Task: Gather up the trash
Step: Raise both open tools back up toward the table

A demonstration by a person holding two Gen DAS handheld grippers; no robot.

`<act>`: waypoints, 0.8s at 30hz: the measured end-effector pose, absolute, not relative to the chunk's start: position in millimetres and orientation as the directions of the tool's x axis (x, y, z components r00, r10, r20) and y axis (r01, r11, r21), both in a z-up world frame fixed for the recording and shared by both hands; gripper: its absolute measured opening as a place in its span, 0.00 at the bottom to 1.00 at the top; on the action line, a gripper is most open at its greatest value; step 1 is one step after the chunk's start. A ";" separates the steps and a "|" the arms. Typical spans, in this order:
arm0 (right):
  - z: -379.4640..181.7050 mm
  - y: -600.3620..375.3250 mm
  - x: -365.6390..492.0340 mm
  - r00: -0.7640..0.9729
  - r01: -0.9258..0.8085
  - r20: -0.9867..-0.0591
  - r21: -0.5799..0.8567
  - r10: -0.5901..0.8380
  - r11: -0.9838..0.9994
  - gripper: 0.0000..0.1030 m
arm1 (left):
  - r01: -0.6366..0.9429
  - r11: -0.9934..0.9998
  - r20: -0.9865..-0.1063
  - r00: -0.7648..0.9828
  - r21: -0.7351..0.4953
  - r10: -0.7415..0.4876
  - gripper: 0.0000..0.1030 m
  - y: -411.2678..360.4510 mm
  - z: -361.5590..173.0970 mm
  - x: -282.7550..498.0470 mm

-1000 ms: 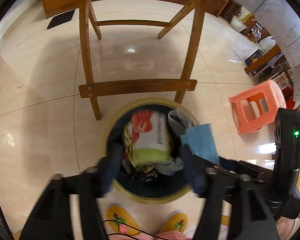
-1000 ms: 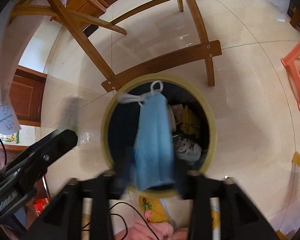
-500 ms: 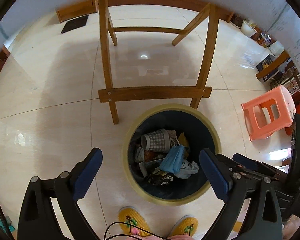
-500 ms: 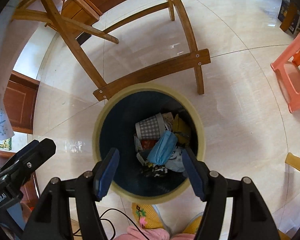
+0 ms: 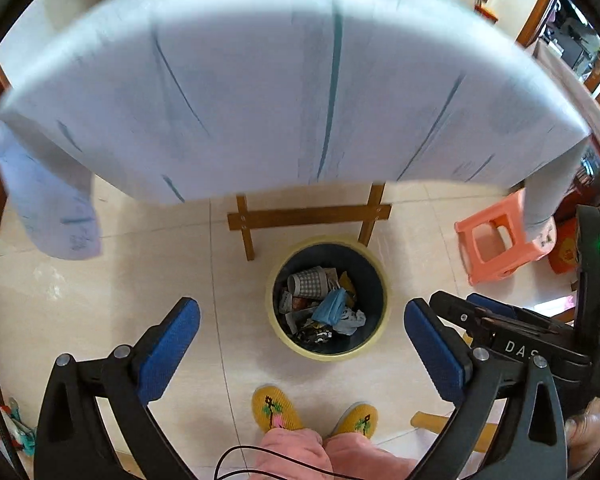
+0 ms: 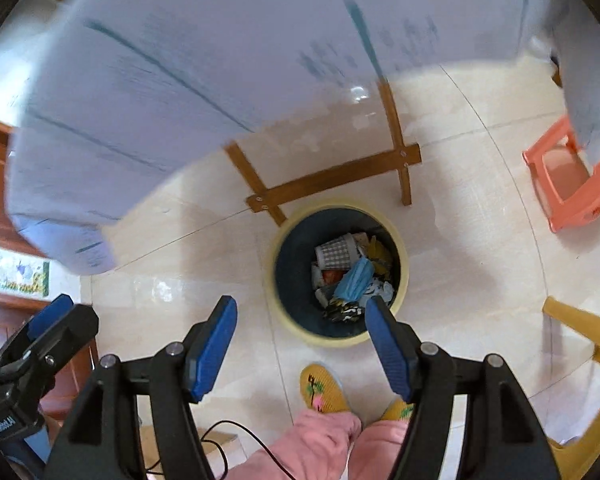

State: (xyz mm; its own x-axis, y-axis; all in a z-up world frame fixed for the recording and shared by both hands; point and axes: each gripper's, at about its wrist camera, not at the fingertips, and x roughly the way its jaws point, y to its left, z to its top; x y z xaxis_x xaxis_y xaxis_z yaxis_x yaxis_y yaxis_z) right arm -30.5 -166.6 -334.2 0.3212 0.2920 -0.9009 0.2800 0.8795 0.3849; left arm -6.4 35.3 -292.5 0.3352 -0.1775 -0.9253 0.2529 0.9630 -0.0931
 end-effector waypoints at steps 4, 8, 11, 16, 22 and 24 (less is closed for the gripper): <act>-281.9 -164.6 -32.3 0.328 0.224 -0.897 0.378 0.296 0.898 0.65 | 0.227 0.968 -0.915 0.361 -0.103 -0.182 0.99 42.9 -234.0 -13.3; -230.9 -163.2 -35.8 0.340 0.165 -0.888 0.382 0.311 0.909 0.65 | 0.200 0.972 -0.900 0.391 -0.121 -0.193 0.99 49.8 -178.5 -22.6; -192.4 -163.0 -40.9 0.358 0.120 -0.879 0.379 0.316 0.918 0.66 | 0.193 0.973 -0.888 0.417 -0.125 -0.197 0.99 51.8 -140.9 -30.6; -139.3 -165.4 -50.7 0.397 0.066 -0.856 0.385 0.330 0.920 0.66 | 0.193 0.974 -0.857 0.475 -0.118 -0.198 0.99 52.2 -80.2 -45.0; -84.2 -168.3 -63.9 0.451 0.012 -0.825 0.386 0.339 0.923 0.66 | 0.198 0.976 -0.809 0.557 -0.091 -0.189 0.99 42.4 -23.9 -64.0; -72.6 -170.5 -67.1 0.469 -0.001 -0.815 0.386 0.341 0.923 0.66 | 0.204 0.976 -0.788 0.588 -0.075 -0.183 0.99 39.1 -8.8 -67.9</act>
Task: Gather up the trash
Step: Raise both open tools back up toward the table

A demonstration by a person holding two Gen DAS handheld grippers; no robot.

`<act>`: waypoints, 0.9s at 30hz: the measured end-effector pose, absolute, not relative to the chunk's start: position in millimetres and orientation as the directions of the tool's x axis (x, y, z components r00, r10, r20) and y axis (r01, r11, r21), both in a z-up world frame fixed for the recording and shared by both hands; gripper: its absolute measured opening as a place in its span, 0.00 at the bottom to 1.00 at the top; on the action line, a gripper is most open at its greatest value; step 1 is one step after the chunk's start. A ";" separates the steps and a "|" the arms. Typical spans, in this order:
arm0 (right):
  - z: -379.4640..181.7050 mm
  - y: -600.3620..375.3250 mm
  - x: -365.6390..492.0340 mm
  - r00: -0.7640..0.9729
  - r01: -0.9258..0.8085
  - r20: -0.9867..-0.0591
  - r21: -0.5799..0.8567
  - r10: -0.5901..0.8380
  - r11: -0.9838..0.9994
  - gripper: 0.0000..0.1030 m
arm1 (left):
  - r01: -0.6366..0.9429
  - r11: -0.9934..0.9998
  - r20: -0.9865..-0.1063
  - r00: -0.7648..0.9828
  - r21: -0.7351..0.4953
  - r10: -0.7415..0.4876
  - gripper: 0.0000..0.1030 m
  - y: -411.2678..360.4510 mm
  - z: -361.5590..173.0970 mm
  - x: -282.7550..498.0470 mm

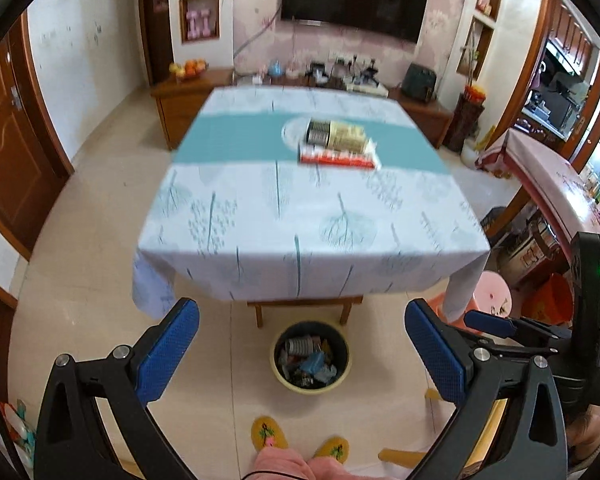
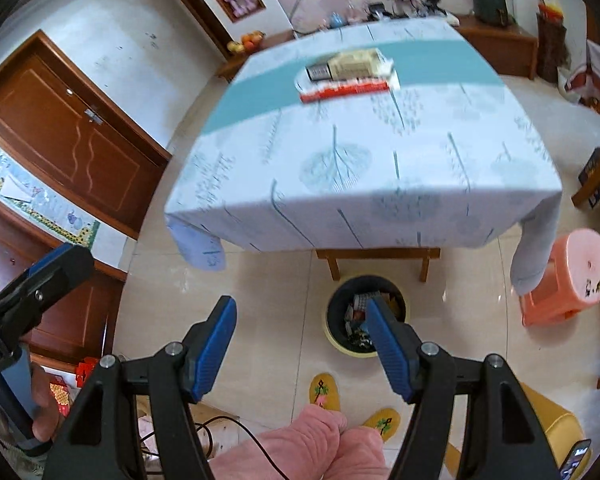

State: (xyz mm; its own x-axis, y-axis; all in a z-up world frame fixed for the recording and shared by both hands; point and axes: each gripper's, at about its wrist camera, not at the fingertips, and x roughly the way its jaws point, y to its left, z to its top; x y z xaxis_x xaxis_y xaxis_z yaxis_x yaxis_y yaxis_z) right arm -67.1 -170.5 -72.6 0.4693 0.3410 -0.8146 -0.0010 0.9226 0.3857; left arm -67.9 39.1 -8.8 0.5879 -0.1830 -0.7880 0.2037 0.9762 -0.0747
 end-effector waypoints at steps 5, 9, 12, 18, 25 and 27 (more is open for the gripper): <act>-43.2 -180.1 -69.5 0.522 -0.029 -0.782 0.382 0.340 0.924 0.66 | 0.224 0.974 -0.743 0.646 -0.032 -0.173 0.99 26.7 24.5 -75.3; -21.4 -190.4 -66.4 0.575 -0.045 -0.749 0.374 0.330 0.926 0.66 | 0.230 0.973 -0.700 0.698 0.016 -0.154 0.99 14.1 46.8 -76.8; -4.7 -194.5 -63.9 0.611 -0.066 -0.724 0.357 0.321 0.932 0.66 | 0.227 0.973 -0.676 0.722 0.035 -0.144 0.99 7.2 61.4 -73.5; 15.6 -202.4 -50.0 0.654 -0.093 -0.693 0.323 0.303 0.942 0.66 | 0.221 0.975 -0.653 0.743 0.028 -0.150 0.99 0.9 75.0 -54.6; 17.1 -212.0 -17.9 0.662 -0.069 -0.700 0.302 0.270 0.951 0.66 | 0.237 0.971 -0.695 0.695 -0.020 -0.184 0.99 3.5 65.4 -3.2; 14.2 -213.0 -2.4 0.661 -0.055 -0.705 0.296 0.257 0.954 0.66 | 0.243 0.970 -0.706 0.682 -0.030 -0.193 0.99 4.1 61.3 16.4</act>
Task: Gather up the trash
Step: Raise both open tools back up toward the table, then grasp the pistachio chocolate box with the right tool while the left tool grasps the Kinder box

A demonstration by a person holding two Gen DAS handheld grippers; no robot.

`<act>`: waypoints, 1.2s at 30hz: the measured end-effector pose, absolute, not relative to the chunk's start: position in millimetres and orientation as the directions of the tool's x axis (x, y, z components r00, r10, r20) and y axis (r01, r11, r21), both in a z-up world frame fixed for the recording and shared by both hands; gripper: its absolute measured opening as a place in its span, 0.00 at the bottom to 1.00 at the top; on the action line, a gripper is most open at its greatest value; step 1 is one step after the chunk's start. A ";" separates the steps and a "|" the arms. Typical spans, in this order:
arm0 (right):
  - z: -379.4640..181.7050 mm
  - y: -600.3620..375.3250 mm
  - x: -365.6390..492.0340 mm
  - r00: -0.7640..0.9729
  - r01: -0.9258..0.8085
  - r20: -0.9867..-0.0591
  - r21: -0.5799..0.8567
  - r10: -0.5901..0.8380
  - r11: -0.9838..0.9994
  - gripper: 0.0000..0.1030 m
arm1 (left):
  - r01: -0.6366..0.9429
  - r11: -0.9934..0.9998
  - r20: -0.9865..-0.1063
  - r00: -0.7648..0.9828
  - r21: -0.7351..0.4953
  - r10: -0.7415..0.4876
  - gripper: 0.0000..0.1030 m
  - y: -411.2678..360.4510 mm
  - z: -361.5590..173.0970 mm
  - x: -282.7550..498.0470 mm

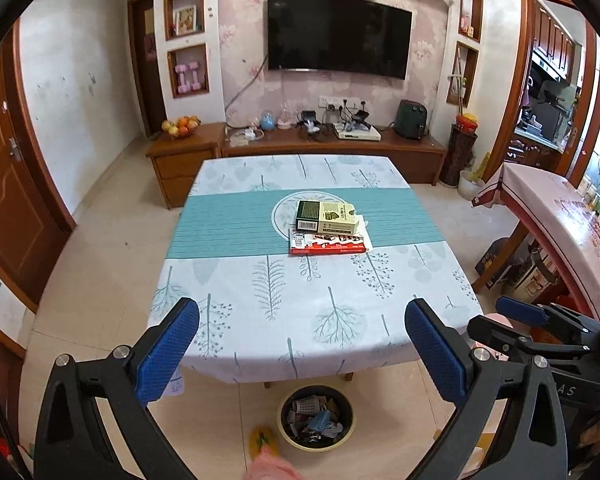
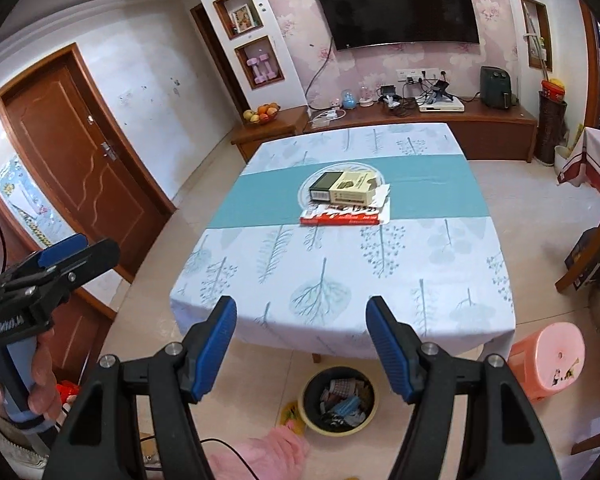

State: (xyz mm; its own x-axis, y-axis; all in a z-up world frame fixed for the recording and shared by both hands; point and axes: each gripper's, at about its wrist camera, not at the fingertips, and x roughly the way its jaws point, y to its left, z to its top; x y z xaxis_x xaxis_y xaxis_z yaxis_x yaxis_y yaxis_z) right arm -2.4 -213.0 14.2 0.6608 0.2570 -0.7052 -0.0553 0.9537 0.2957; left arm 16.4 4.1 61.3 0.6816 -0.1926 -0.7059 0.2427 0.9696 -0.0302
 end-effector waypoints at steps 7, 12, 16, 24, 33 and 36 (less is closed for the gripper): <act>1.9 -194.9 83.4 0.661 -0.062 -0.727 0.189 0.182 0.980 0.67 | 0.294 0.956 -0.744 0.632 -0.027 -0.215 0.99 12.3 36.7 122.9; -18.4 -170.5 165.4 0.659 -0.068 -0.745 0.074 0.100 0.995 0.72 | 0.340 0.939 -0.787 0.567 -0.046 -0.244 0.99 22.2 9.6 198.5; -47.9 -167.3 222.4 0.619 -0.047 -0.784 0.028 0.051 0.999 0.72 | 0.376 0.923 -0.826 0.495 -0.077 -0.270 0.99 33.7 -23.8 260.0; -111.2 -197.4 301.8 0.493 0.036 -0.864 0.142 0.106 0.989 0.72 | 0.404 0.905 -0.873 0.385 -0.133 -0.300 0.98 47.5 -82.2 334.2; -155.7 -216.7 341.7 0.434 0.009 -0.888 0.169 0.149 0.986 0.72 | 0.472 0.871 -0.895 0.319 -0.135 -0.311 0.98 24.3 -123.9 374.4; -161.4 -216.5 344.4 0.433 -0.034 -0.888 0.157 0.156 0.987 0.72 | 0.486 0.864 -0.898 0.312 -0.130 -0.311 0.98 17.2 -131.6 382.8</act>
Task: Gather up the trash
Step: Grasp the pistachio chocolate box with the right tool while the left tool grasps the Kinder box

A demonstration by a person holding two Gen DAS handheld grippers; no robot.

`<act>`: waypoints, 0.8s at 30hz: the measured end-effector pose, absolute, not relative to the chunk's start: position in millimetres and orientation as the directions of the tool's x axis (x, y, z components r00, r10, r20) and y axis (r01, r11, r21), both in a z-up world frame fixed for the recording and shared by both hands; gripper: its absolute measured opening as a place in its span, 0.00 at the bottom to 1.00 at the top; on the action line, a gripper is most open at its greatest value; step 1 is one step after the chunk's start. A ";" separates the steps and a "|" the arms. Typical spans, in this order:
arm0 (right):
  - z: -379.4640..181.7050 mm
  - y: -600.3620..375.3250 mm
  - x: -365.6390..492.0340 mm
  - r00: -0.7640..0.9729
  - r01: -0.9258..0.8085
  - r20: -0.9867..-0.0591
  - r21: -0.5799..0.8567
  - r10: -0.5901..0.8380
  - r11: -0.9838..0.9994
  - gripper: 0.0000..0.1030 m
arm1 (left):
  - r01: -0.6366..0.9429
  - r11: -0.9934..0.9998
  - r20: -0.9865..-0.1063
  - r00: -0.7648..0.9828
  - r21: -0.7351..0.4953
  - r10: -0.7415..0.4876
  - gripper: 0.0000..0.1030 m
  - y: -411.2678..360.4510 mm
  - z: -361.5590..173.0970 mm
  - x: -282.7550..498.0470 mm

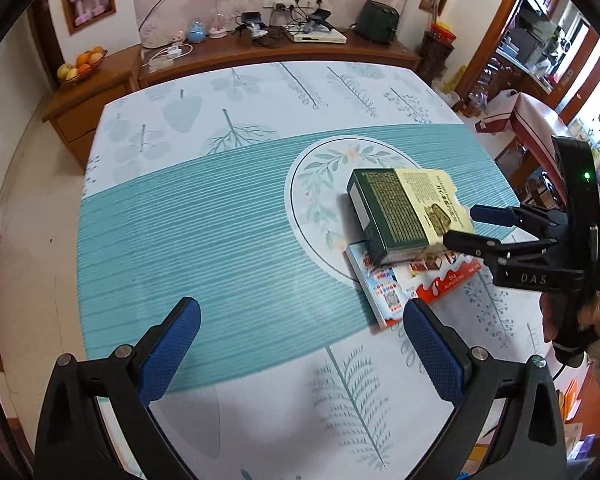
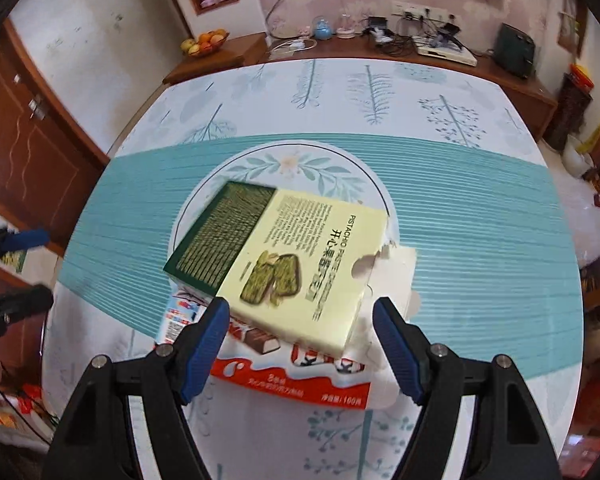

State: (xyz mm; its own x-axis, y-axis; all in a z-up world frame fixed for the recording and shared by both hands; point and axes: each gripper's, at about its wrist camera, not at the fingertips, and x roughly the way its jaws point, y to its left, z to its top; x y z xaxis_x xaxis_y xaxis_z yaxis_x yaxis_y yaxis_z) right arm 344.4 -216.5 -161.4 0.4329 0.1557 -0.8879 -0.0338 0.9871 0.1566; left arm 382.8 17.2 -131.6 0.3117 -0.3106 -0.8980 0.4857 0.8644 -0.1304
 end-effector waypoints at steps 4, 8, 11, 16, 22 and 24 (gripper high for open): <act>-167.8 -214.9 347.1 0.406 -0.106 -0.892 0.171 0.200 0.979 0.72 | 0.497 0.859 -0.900 0.308 -0.124 -0.308 0.98 9.8 -138.1 392.1; -175.0 -204.2 345.1 0.365 -0.207 -0.908 0.137 0.206 0.969 0.72 | 0.504 0.856 -0.901 0.310 -0.113 -0.302 0.98 6.0 -139.0 393.7; -178.9 -199.9 344.5 0.348 -0.239 -0.912 0.137 0.216 0.961 0.60 | 0.505 0.857 -0.903 0.312 -0.105 -0.294 0.98 3.5 -141.7 394.7; -174.9 -207.7 347.4 0.385 -0.198 -0.880 0.215 0.278 0.956 0.29 | 0.504 0.858 -0.908 0.310 -0.096 -0.283 0.98 -1.8 -146.2 397.4; -170.9 -205.2 344.0 0.429 -0.203 -0.843 0.260 0.325 0.944 0.25 | 0.534 0.842 -0.908 0.315 -0.071 -0.277 0.98 -13.6 -147.8 399.7; -165.8 -207.3 340.6 0.466 -0.172 -0.824 0.272 0.322 0.947 0.25 | 0.559 0.825 -0.908 0.301 -0.080 -0.292 0.98 -19.7 -148.1 401.0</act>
State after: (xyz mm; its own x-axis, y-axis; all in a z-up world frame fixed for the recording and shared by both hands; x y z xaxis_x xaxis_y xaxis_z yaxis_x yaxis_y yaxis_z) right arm 340.6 -207.3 -165.8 0.4658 0.3217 -0.8243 -0.1718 0.9467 0.2723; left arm 401.0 -19.7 -148.1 0.3013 -0.2922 -0.9077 0.5595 0.8250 -0.0799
